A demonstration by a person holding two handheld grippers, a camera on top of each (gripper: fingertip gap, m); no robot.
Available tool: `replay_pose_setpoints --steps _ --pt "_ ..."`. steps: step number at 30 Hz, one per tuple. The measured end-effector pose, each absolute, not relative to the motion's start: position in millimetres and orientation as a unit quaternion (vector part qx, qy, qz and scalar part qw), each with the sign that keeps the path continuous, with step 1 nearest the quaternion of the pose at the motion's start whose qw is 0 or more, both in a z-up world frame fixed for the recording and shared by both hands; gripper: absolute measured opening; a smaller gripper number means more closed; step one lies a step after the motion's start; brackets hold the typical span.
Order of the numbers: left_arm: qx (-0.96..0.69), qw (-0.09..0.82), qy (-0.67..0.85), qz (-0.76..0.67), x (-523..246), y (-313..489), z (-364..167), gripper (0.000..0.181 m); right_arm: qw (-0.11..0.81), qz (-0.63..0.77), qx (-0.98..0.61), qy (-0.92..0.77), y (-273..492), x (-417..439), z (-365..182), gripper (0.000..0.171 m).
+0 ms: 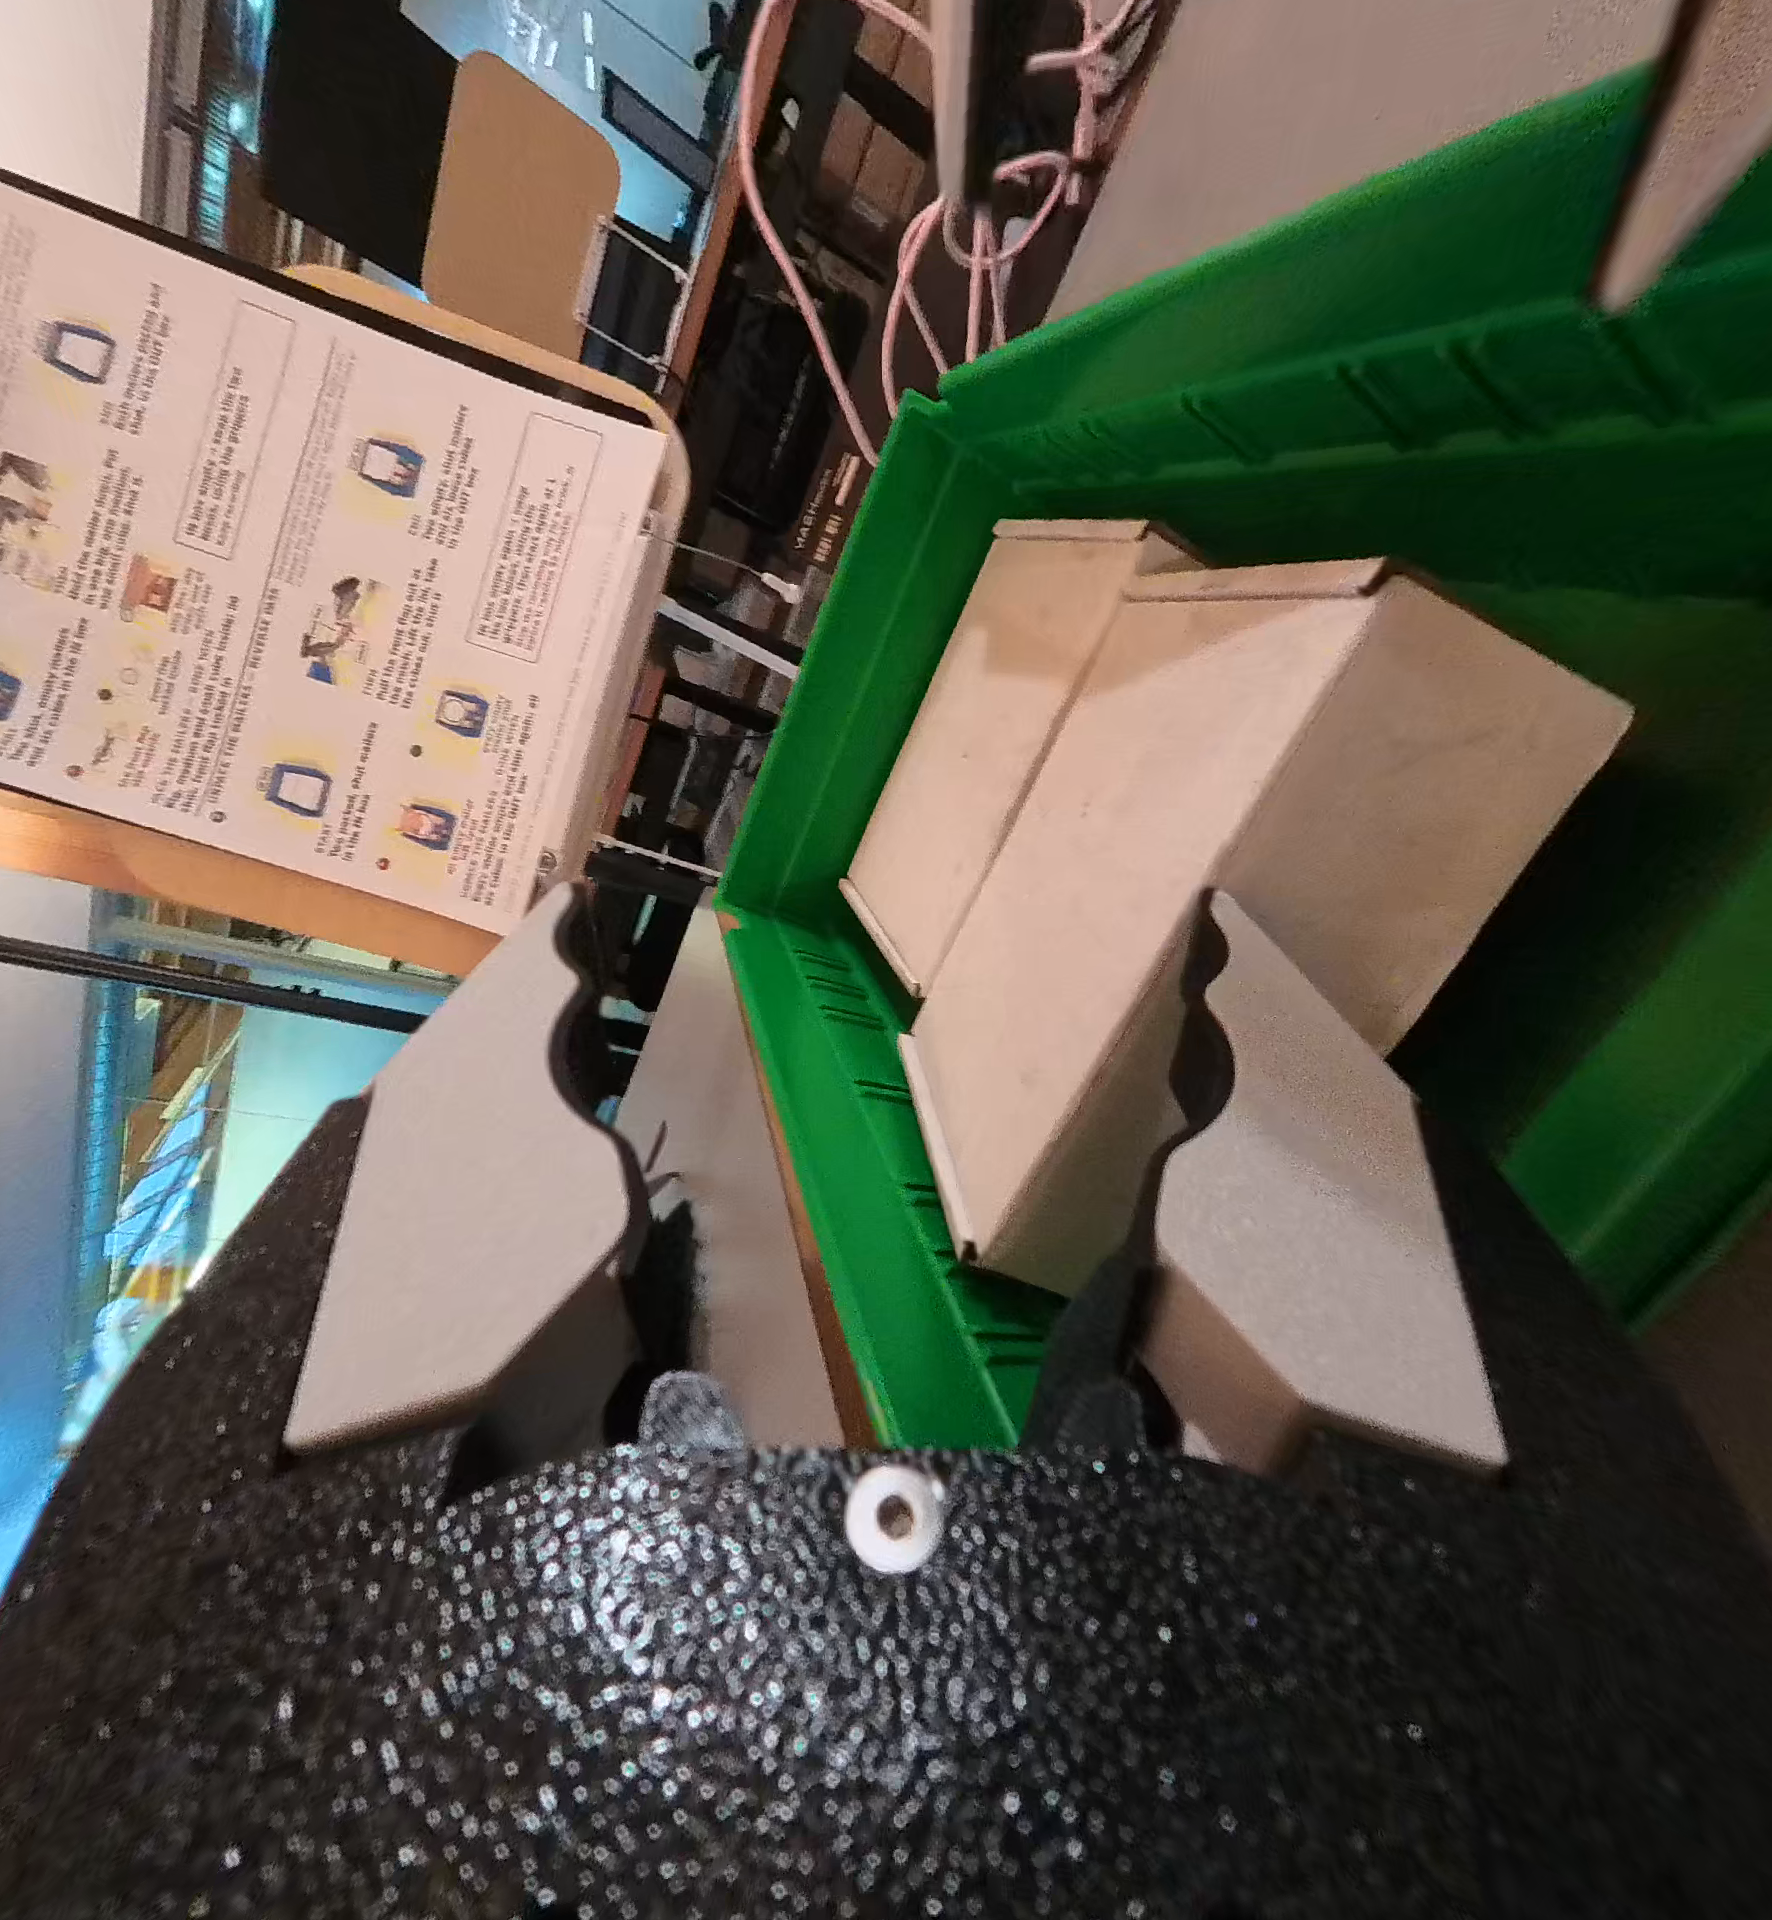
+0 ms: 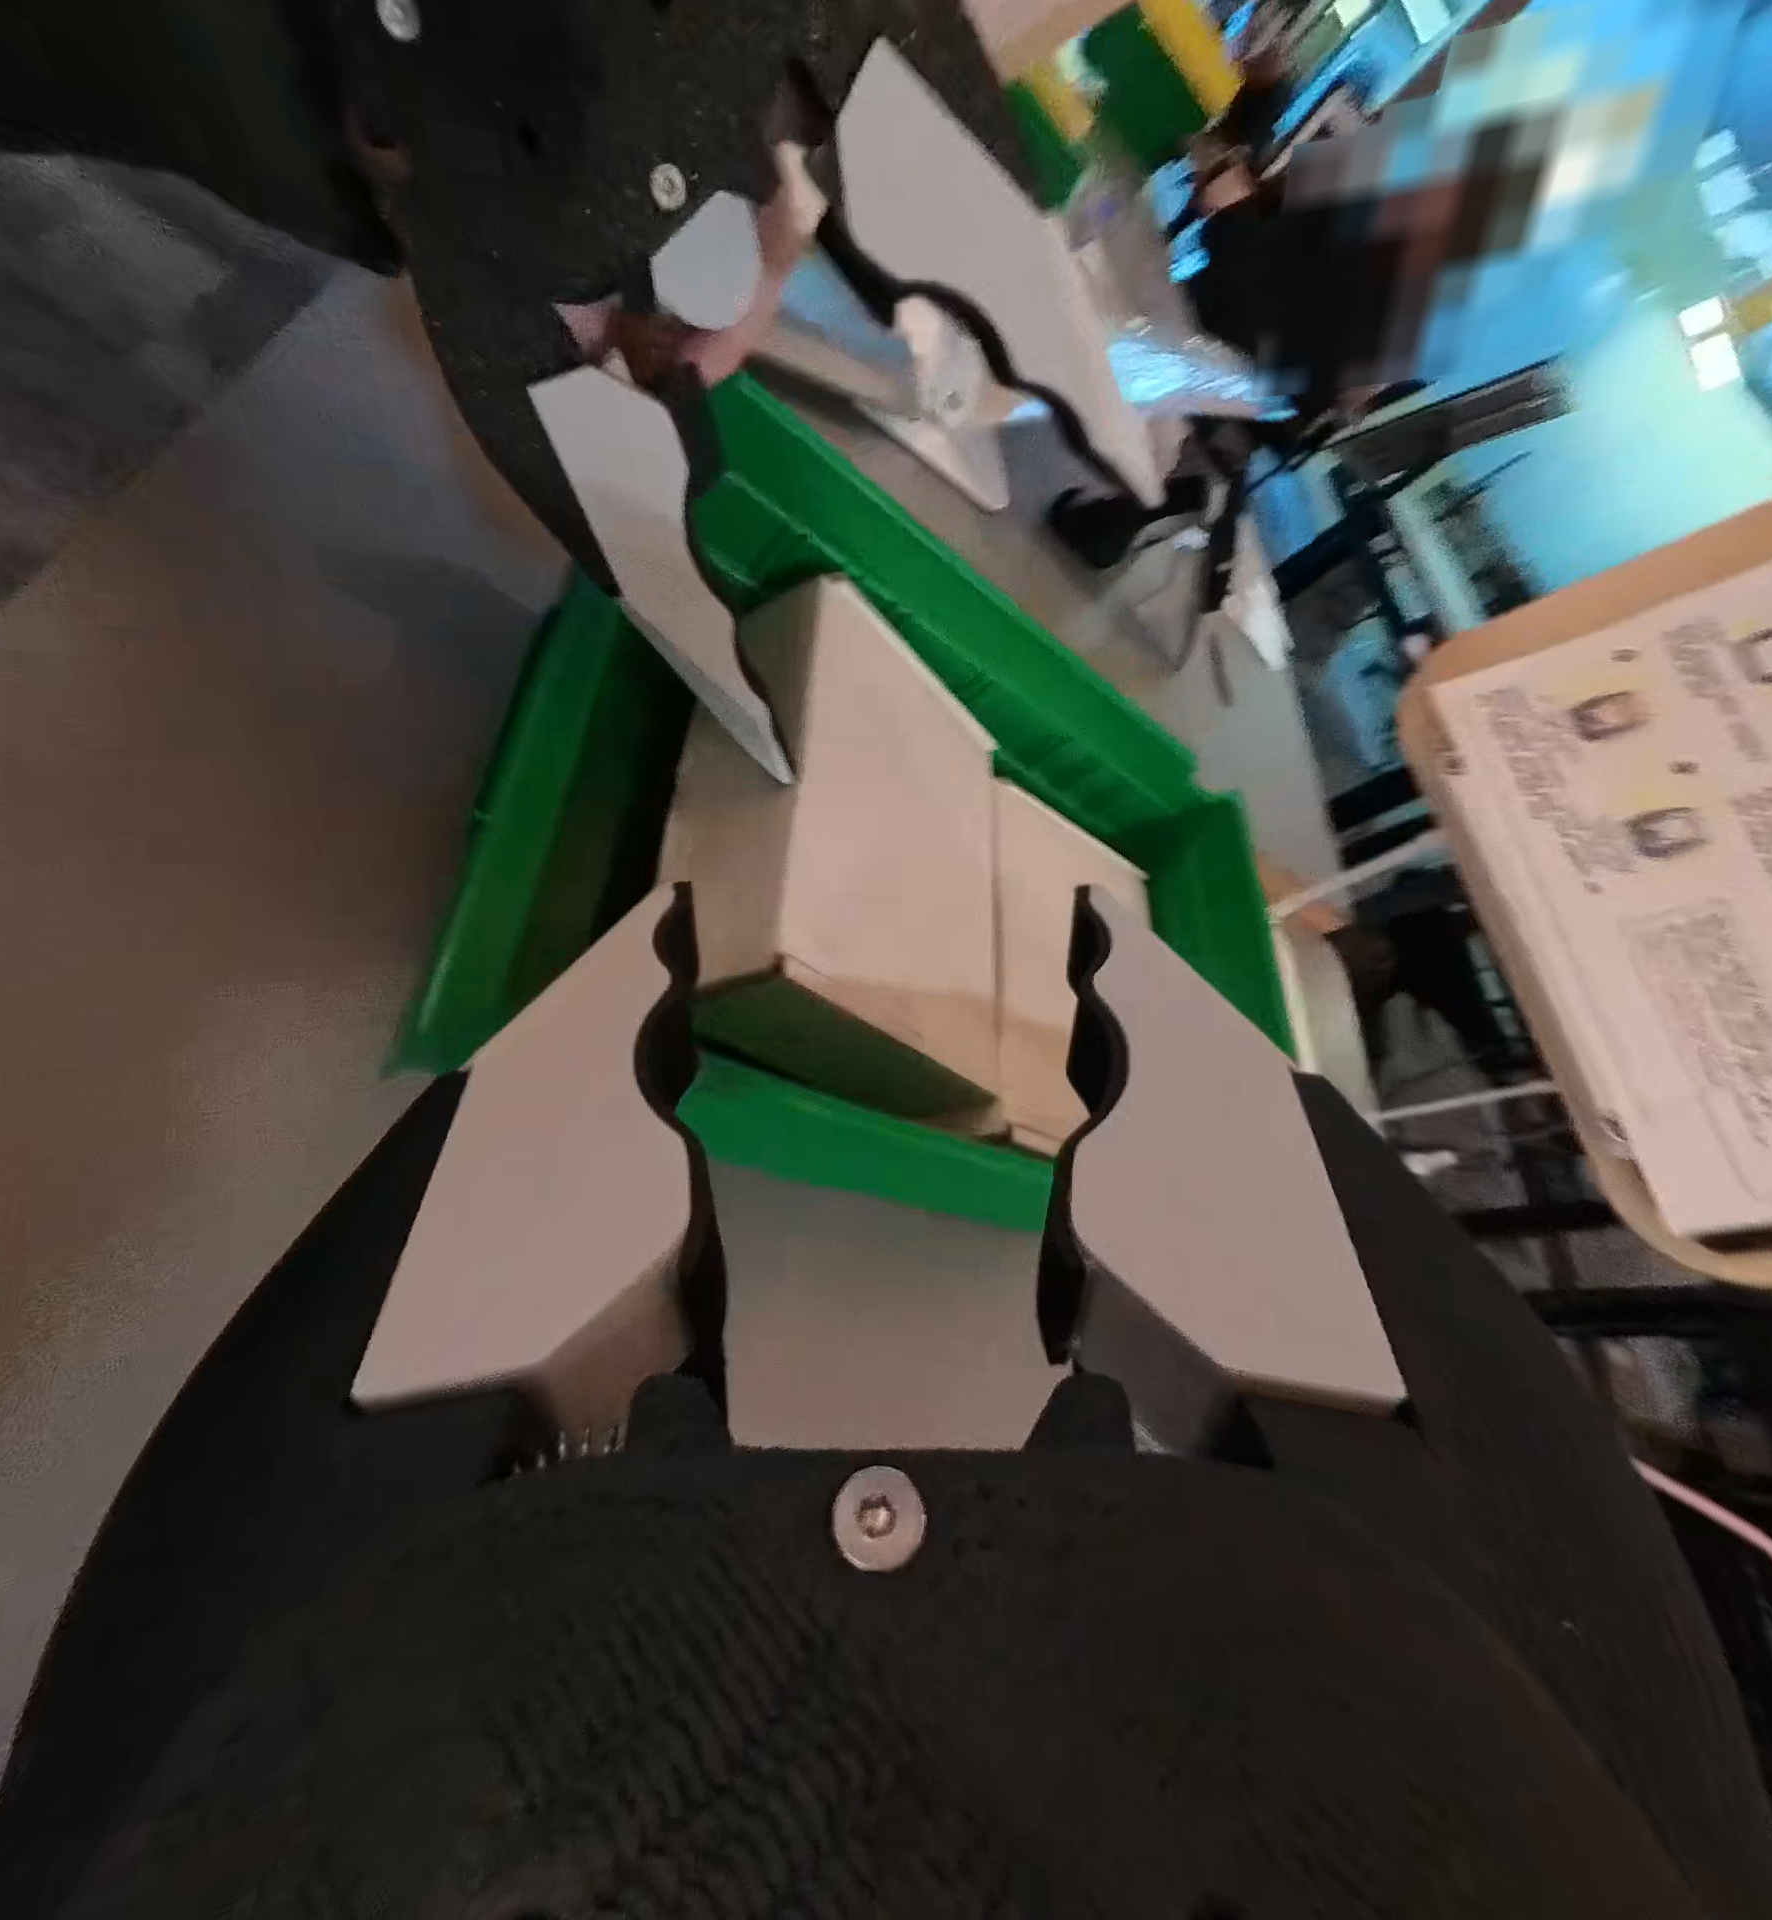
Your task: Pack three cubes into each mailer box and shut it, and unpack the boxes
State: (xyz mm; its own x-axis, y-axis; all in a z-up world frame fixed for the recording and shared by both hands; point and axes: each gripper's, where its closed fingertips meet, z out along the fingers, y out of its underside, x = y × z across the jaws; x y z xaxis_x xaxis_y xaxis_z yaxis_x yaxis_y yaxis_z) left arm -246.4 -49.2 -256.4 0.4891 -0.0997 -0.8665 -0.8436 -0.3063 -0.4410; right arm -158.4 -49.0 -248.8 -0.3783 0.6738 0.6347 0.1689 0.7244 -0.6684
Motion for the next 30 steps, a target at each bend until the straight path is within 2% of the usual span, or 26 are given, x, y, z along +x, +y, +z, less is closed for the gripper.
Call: replay_pose_setpoints --steps 2,4,7,11,14,17,22,28,30 --pt "-0.7 0.494 0.324 0.402 -250 -46 -245 0.107 0.439 0.242 -0.278 -0.819 -53 -170 -255 0.077" --pt "-0.682 0.496 0.309 0.441 -258 -44 -230 0.095 0.405 0.21 -0.288 -0.842 -50 -182 -265 0.084" --pt "-0.686 0.487 0.3 0.449 -266 -37 -226 0.095 0.37 0.187 -0.3 -0.859 -46 -198 -272 0.087" --pt "-0.71 0.474 0.319 0.413 -264 -35 -238 0.1 0.338 0.178 -0.307 -0.872 -48 -200 -271 0.088" --pt "-0.768 0.468 0.346 0.266 -243 -47 -259 0.105 0.35 0.199 -0.311 -0.861 -45 -191 -261 0.087" --pt "-0.826 0.409 0.348 0.174 -241 -57 -283 0.115 0.341 0.222 -0.327 -0.853 -42 -183 -262 0.084" --pt "-0.835 0.303 0.405 0.214 -251 -48 -322 0.121 0.323 0.193 -0.348 -0.859 -28 -172 -280 0.084" --pt "-0.793 0.301 0.456 0.271 -240 -23 -331 0.127 0.263 0.276 -0.423 -0.822 -26 -170 -293 0.079" --pt "-0.773 0.312 0.461 0.305 -238 -19 -323 0.137 0.257 0.286 -0.428 -0.818 -26 -169 -296 0.078"
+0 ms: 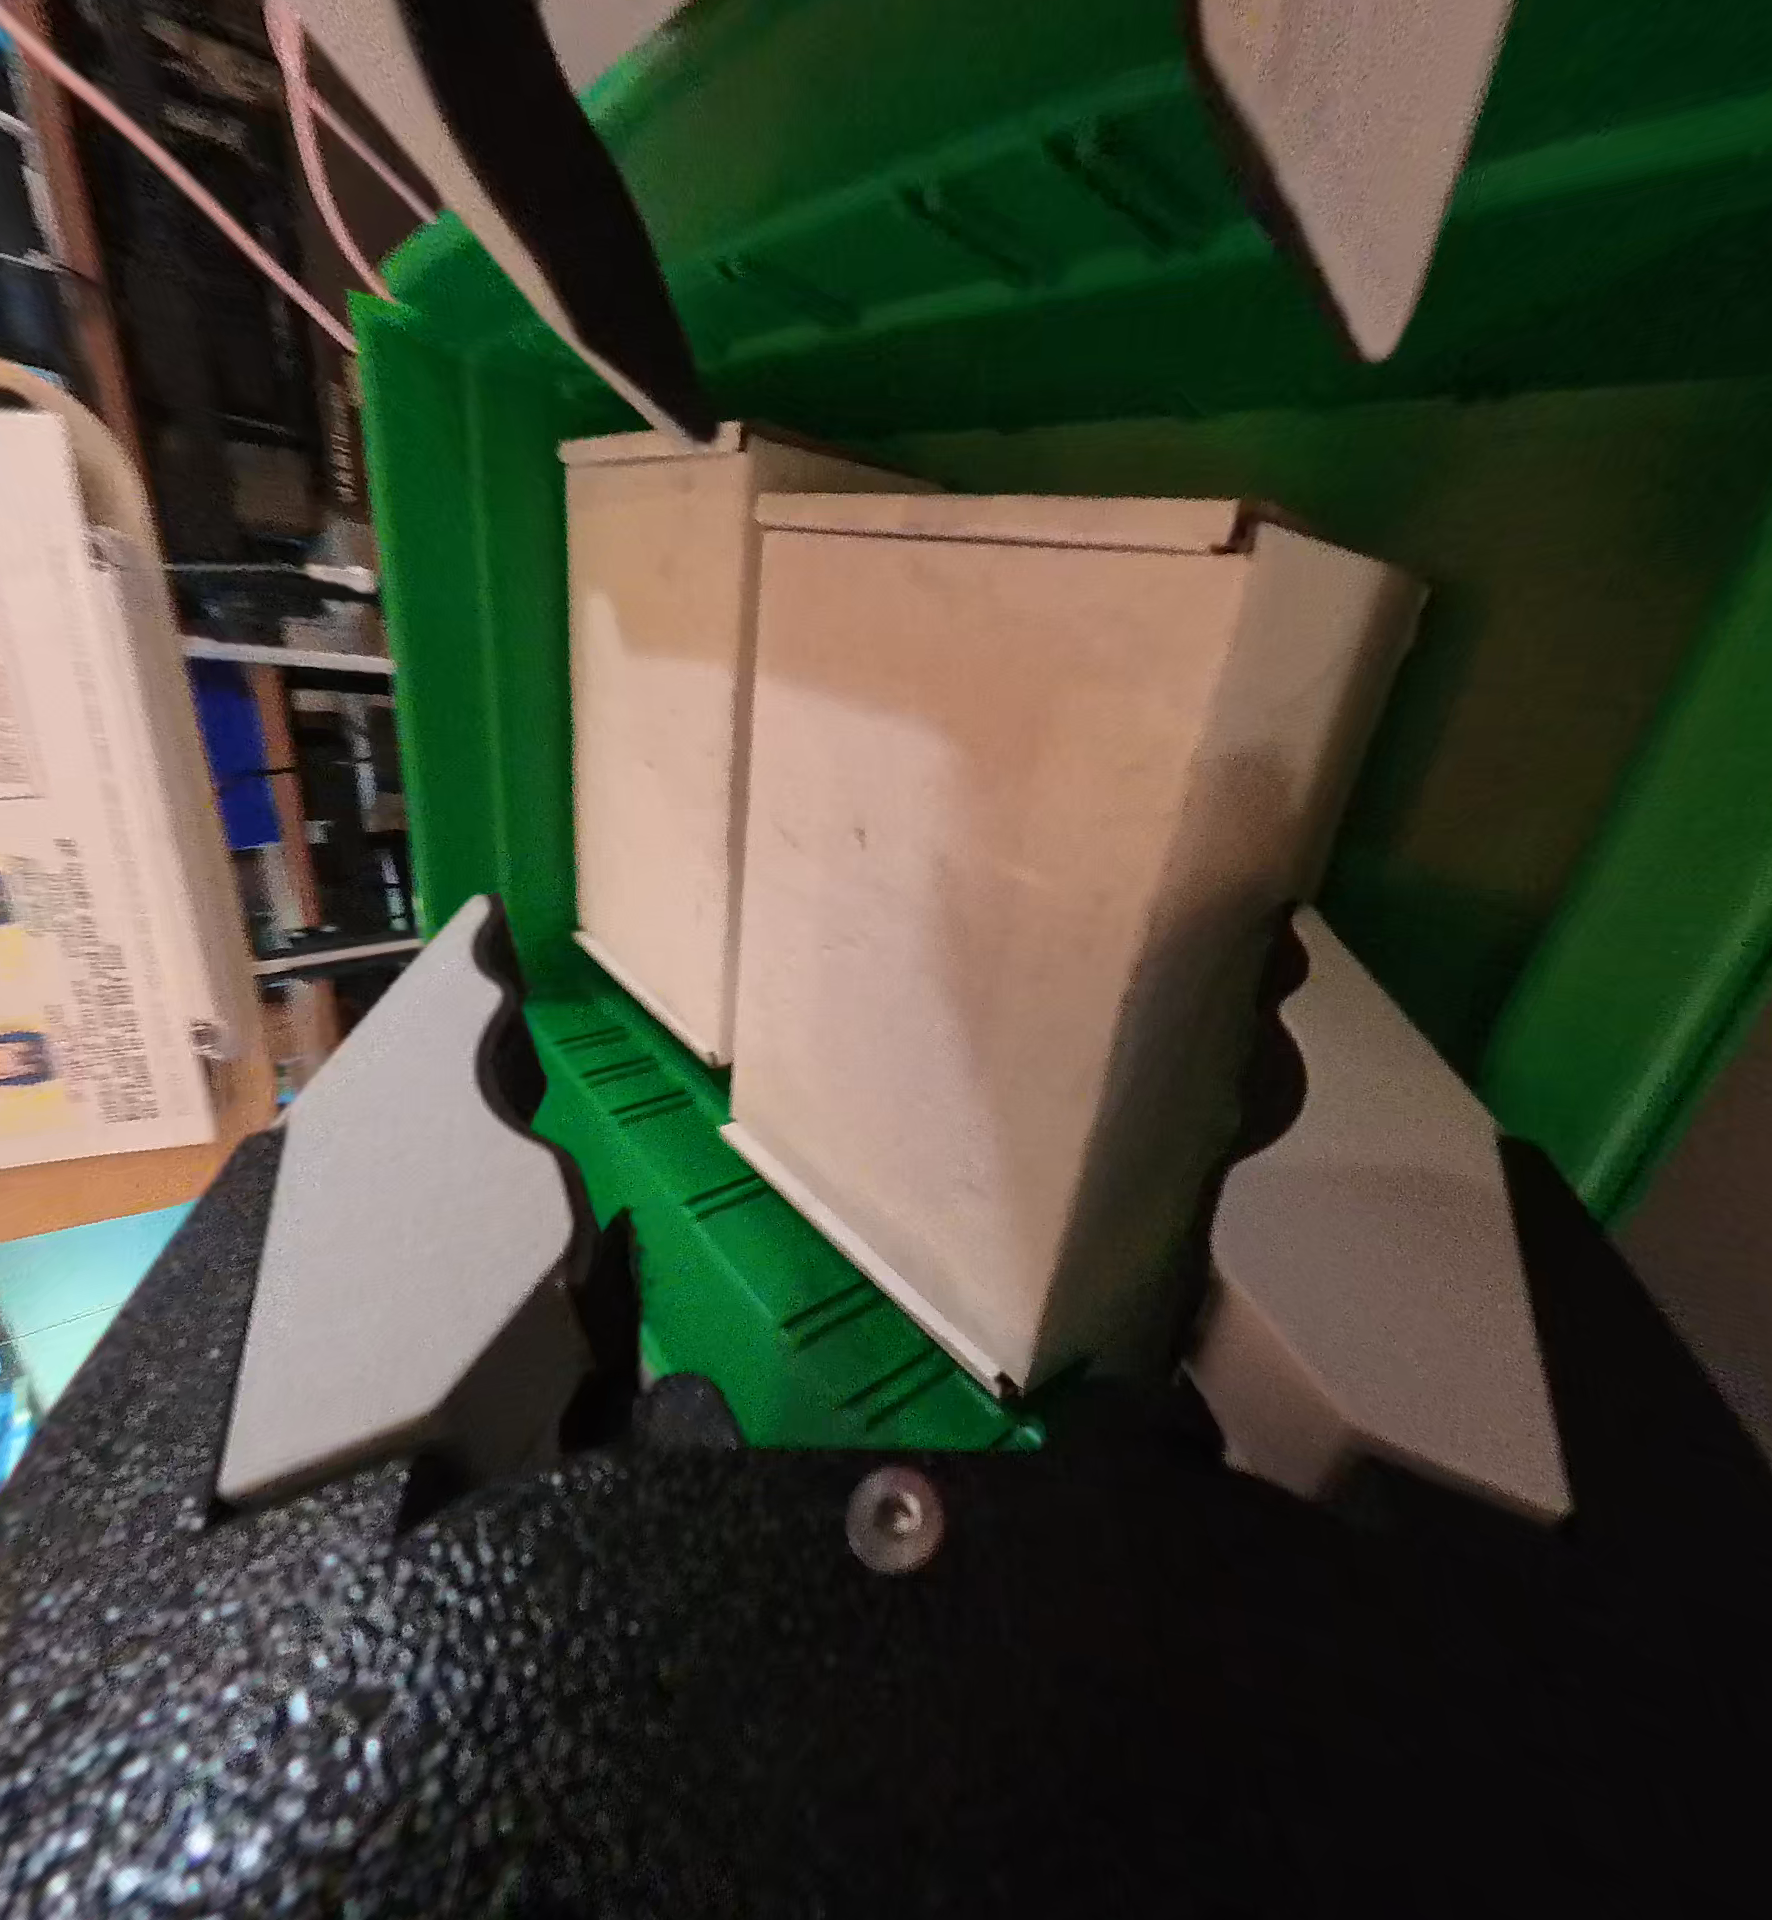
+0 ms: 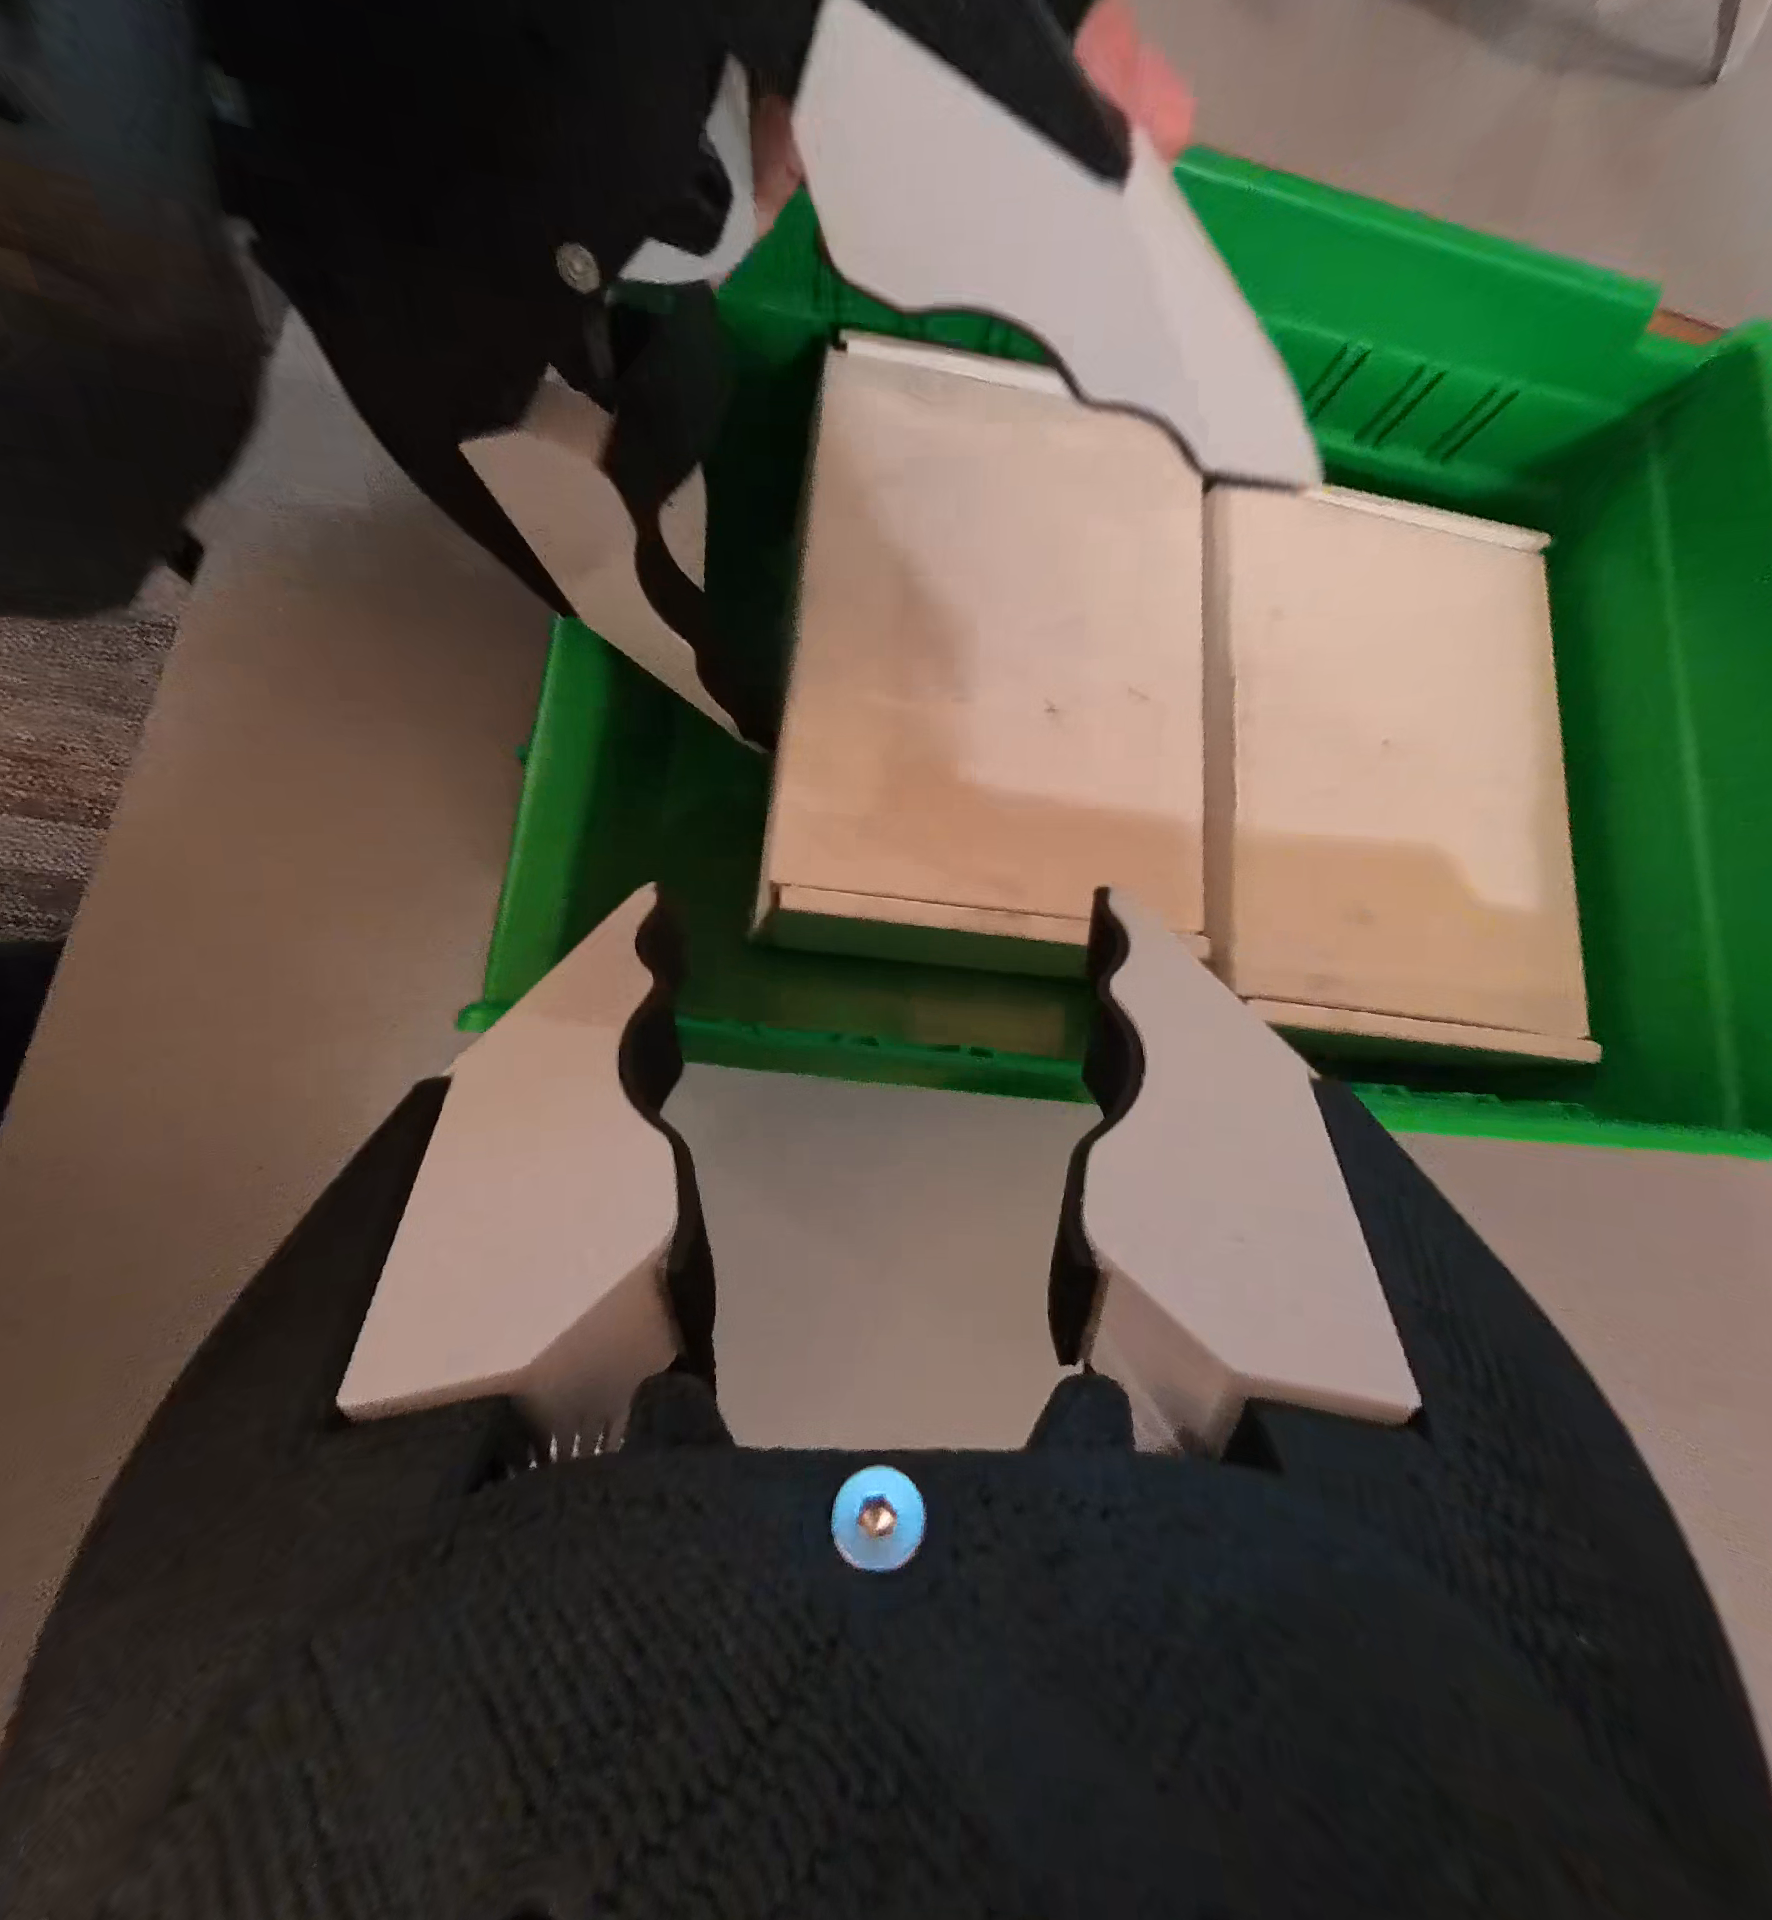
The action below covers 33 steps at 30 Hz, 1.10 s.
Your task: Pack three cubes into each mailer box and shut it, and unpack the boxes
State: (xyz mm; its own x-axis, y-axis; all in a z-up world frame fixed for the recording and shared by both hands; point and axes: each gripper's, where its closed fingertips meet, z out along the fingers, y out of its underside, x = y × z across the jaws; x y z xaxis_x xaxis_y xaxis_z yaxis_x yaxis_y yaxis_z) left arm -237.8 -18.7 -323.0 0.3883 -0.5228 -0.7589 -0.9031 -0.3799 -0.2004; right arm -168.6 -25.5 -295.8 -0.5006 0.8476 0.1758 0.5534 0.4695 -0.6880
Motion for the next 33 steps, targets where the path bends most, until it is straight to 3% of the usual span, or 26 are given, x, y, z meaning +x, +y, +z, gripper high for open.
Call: replay_pose_setpoints --steps 3,8,16,24,30,33 --pt "-0.742 0.357 0.449 0.347 -238 -16 -306 0.137 0.276 0.277 -0.412 -0.823 -24 -169 -294 0.076" --pt "-0.683 0.443 0.397 0.423 -248 -15 -264 0.113 0.329 0.226 -0.354 -0.846 -24 -176 -287 0.08" --pt "-0.7 0.454 0.356 0.42 -263 1 -256 0.12 0.341 0.145 -0.329 -0.869 -13 -193 -283 0.088" --pt "-0.697 0.466 0.323 0.439 -274 11 -251 0.124 0.279 0.12 -0.378 -0.875 3 -210 -291 0.086" --pt "-0.699 0.443 0.319 0.461 -282 19 -257 0.118 0.257 0.074 -0.404 -0.875 26 -225 -291 0.088" --pt "-0.706 0.426 0.349 0.445 -276 12 -268 0.114 0.225 0.121 -0.457 -0.852 33 -222 -288 0.085"
